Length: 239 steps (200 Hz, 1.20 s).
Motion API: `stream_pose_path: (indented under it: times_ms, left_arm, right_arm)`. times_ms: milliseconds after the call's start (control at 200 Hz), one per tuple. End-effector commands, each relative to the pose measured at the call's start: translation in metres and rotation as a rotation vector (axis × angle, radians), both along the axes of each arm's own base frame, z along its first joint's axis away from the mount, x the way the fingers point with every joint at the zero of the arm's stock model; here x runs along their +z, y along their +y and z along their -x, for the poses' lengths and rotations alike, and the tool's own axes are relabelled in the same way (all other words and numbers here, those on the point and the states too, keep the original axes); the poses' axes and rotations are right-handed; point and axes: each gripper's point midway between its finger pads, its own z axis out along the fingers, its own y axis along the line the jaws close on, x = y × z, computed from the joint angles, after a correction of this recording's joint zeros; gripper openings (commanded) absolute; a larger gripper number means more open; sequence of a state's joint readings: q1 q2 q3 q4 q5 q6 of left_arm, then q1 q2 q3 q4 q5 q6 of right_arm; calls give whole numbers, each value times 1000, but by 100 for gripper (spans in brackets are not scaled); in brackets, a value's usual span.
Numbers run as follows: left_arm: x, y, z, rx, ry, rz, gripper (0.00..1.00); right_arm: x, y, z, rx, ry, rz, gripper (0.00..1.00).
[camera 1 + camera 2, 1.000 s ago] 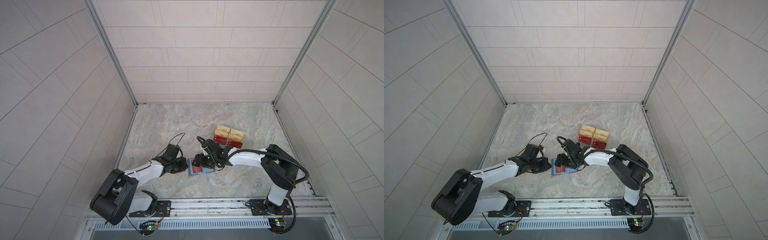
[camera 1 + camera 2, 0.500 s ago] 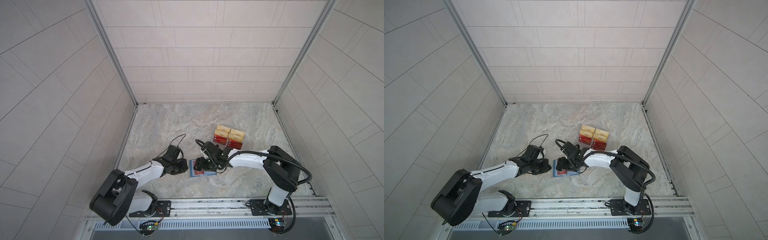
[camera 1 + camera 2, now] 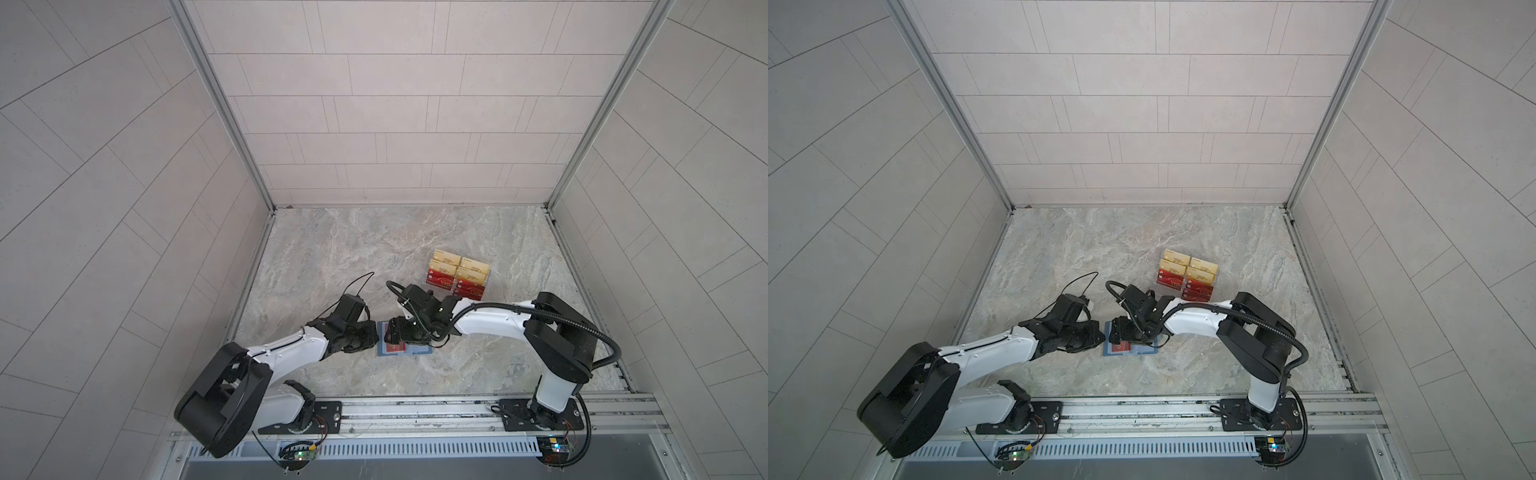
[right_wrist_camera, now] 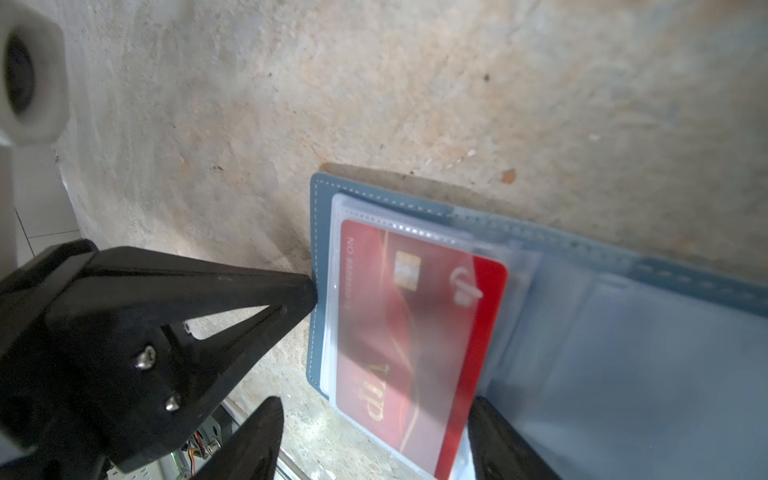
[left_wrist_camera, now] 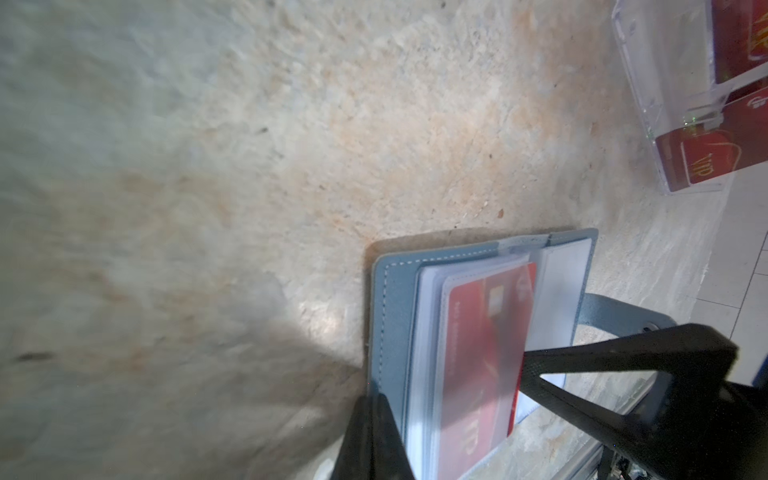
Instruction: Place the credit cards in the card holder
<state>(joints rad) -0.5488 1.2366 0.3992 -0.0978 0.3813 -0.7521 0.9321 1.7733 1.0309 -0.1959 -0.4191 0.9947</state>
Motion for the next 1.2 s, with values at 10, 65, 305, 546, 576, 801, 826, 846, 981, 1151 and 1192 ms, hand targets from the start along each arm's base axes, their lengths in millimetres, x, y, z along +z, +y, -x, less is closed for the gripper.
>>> stream_pose_path:
  times_ms: [10,65,305,546,576,801,826,846,981,1151,1192]
  left_arm:
    - [1,15,4,22,-4,-64,11]
    - [4,20,2,16,-9,-91,14]
    - [23,26,-7,11,-12,-92,20]
    - [57,-20,-4,-98,-9,93,25]
    - [58,-26,-3,-110,-8,107,25]
    - [60,-65,-8,-165,17,226,29]
    - [59,-68,-8,-173,17,227,30]
    - [58,-70,-9,-176,19,223,30]
    - [52,-77,-15,-173,19,240,37]
    - [48,-90,-22,-177,37,284,38]
    - [45,-90,-23,-177,42,280,38]
  right_arm:
    - [9,11,-3,12,-21,-25,73]
    - [10,11,-4,12,-23,-27,73]
    - [27,4,-6,41,-73,-32,73]
    - [39,-33,-19,69,-143,22,65]
    - [39,-37,-20,62,-145,22,62]
    - [24,-56,-23,52,-160,24,39]
    - [22,-57,-23,53,-162,24,37]
    - [20,-58,-23,55,-163,27,36]
    - [9,-61,-22,70,-163,49,27]
    - [-6,-62,-21,79,-148,67,23]
    - [-9,-64,-21,76,-147,79,22]
